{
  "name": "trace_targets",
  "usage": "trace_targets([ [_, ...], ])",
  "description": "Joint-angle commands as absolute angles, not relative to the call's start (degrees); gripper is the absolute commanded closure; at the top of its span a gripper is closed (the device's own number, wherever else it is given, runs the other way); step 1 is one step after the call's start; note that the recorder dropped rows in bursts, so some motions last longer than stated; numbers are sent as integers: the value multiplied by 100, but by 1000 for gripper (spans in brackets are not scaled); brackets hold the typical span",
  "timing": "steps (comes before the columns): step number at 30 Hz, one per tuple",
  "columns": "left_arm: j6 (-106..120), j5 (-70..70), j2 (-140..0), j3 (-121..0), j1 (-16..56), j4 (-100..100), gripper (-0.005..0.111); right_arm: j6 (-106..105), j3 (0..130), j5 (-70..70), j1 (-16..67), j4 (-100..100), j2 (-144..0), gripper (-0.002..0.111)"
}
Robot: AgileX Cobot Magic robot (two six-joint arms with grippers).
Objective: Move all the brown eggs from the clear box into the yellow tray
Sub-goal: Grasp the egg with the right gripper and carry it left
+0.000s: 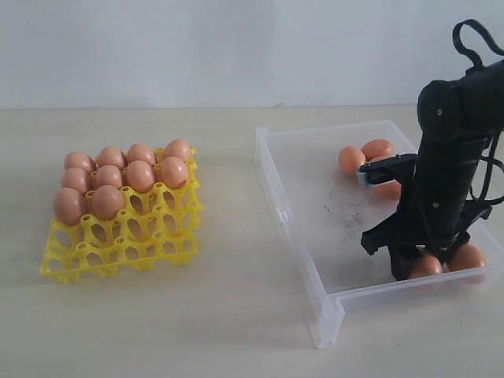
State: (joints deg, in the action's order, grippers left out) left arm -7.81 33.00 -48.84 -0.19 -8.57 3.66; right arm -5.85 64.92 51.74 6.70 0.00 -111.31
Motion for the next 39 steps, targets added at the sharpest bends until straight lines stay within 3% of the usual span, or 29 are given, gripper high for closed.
trace_targets([
  [1, -811, 3258, -4838, 0, -841, 344, 103, -634, 6467, 4067, 635, 0, -10845, 108],
  [7, -811, 3258, -4838, 0, -841, 344, 103, -1196, 6467, 1944, 939, 1078, -10265, 108],
  [12, -811, 3267, -4838, 0, -841, 344, 103, -1447, 6467, 100, 1851, 1338, -10251, 108],
  [23, -811, 3267, -4838, 0, -841, 344, 103, -976, 6467, -1881, 2951, 1203, -10251, 108],
  [33, -811, 3290, -4838, 0, -841, 344, 103, 1721, 6300, -3875, 3131, -1676, -10251, 108],
  [39, -811, 3290, -4838, 0, -841, 344, 103, 1461, 5579, -5311, 3131, -1154, -10460, 108],
])
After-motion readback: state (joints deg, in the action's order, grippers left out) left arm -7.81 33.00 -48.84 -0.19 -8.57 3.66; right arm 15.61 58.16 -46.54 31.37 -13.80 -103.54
